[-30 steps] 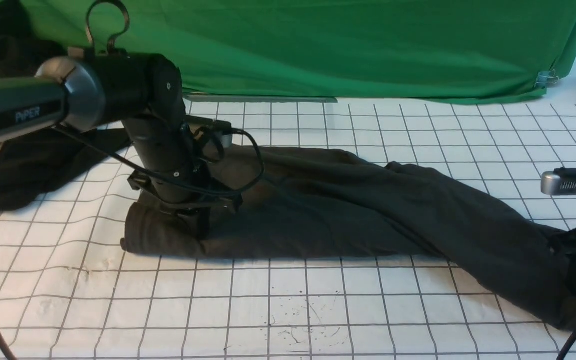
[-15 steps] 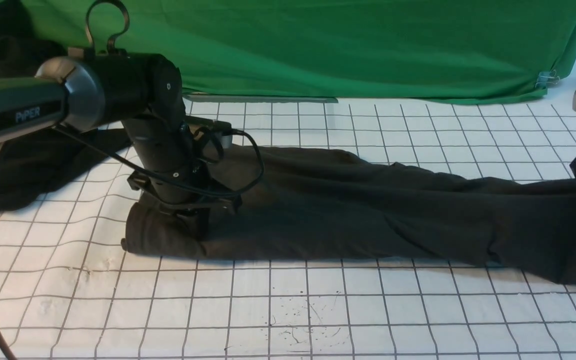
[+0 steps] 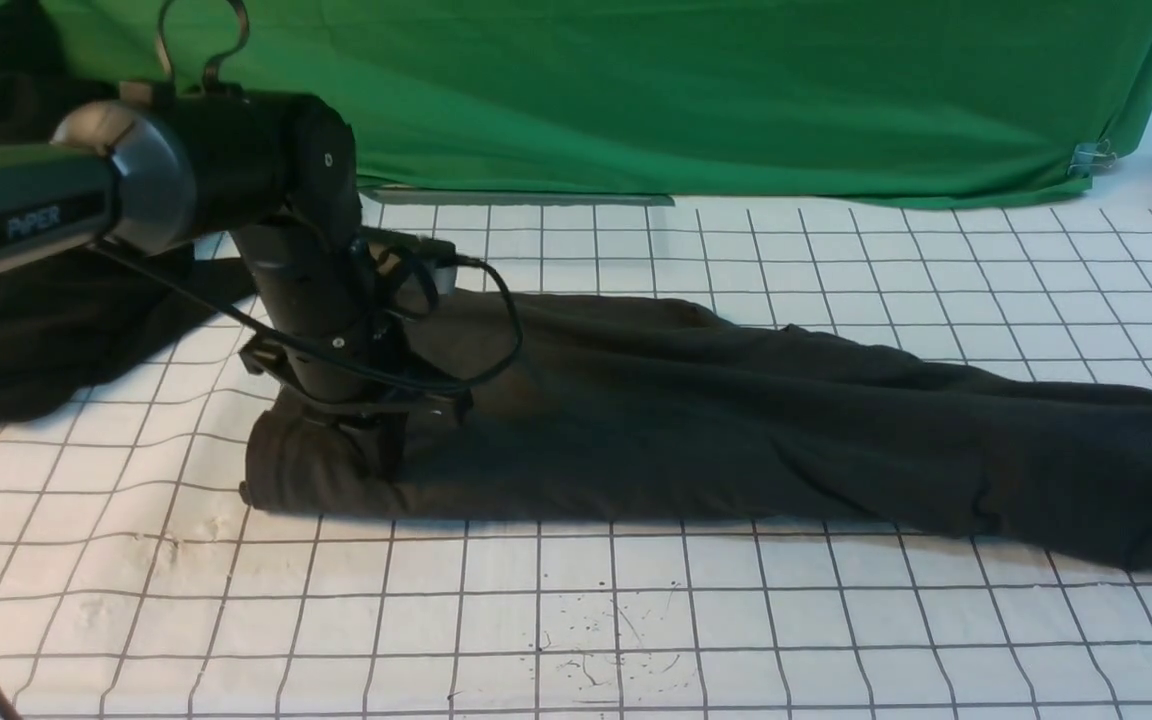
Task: Fold a long-sleeved shirt over a white checkered tablecloth.
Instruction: 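Pull the folded dark garment lengthwise by its ends to straighten it flat on the table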
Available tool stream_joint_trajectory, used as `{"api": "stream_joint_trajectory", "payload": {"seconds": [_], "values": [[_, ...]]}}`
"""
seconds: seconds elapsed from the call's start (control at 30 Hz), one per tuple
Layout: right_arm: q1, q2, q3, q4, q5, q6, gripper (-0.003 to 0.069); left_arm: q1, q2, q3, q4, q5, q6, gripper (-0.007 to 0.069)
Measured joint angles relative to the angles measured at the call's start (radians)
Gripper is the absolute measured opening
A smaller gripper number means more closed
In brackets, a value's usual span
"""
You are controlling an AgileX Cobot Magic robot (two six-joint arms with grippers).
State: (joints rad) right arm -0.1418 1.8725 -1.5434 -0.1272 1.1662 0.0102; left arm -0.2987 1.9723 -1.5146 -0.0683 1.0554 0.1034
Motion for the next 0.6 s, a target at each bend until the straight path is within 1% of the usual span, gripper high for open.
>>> {"api": "stream_joint_trajectory", "payload": {"seconds": [0.13, 0.2, 0.23, 0.3, 0.43, 0.47, 0.53, 0.6], "values": [[-0.014, -0.086, 0.110, 0.003, 0.017, 0.004, 0.0506, 0.000, -0.052, 0.000, -0.001, -0.008, -0.003, -0.0003], [-0.031, -0.103, 0.193, 0.017, -0.019, 0.006, 0.0508, 0.000, -0.058, 0.000, -0.001, -0.028, -0.003, -0.0003], [-0.033, -0.103, 0.199, 0.020, -0.022, 0.006, 0.0509, 0.000, -0.057, 0.000, -0.001, -0.030, -0.003, -0.0003], [-0.049, -0.083, 0.263, 0.052, -0.083, -0.001, 0.0523, 0.000, -0.036, 0.000, -0.001, -0.042, -0.003, -0.0003], [-0.054, -0.038, 0.282, 0.074, -0.160, -0.001, 0.0532, 0.000, -0.009, 0.003, 0.001, -0.042, -0.003, -0.0003], [-0.055, -0.012, 0.282, 0.090, -0.200, -0.001, 0.0533, 0.000, 0.007, 0.005, 0.006, -0.044, -0.003, -0.0003], [-0.056, 0.007, 0.282, 0.105, -0.221, -0.004, 0.0532, 0.000, 0.017, 0.005, 0.013, -0.045, -0.003, -0.0003], [-0.057, 0.034, 0.282, 0.127, -0.223, -0.023, 0.0513, 0.000, 0.031, 0.005, 0.018, -0.046, -0.003, -0.0003]]}}
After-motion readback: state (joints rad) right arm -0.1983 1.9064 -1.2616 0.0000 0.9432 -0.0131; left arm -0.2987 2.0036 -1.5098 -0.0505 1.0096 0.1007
